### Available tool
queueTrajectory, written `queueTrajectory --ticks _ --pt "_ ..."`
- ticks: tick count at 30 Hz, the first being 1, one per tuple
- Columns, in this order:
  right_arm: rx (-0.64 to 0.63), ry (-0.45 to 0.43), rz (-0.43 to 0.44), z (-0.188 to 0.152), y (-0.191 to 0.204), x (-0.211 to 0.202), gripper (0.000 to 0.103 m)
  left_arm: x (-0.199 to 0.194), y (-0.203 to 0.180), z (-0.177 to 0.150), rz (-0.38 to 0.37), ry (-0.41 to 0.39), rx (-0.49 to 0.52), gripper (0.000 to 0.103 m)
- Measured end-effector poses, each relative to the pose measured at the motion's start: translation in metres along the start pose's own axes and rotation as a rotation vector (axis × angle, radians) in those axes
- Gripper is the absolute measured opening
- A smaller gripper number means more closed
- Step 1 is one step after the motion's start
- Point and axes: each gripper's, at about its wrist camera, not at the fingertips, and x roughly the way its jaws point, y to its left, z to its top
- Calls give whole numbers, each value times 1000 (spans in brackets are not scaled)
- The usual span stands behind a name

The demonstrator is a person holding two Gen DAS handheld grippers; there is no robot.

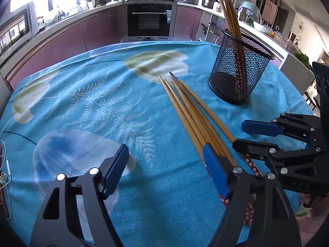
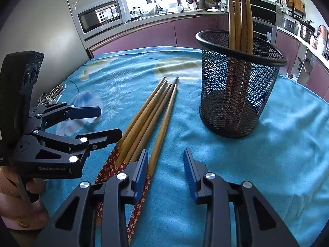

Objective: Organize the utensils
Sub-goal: 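Open the right gripper and return it toward the chopstick pile, then close the left gripper on a chopstick while the right gripper closes on another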

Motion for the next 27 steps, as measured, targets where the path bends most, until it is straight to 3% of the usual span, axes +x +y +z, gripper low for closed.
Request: queueTrajectory --ticks 27 --pt "-17 9 -23 6 4 5 31 8 -2 7 7 22 14 71"
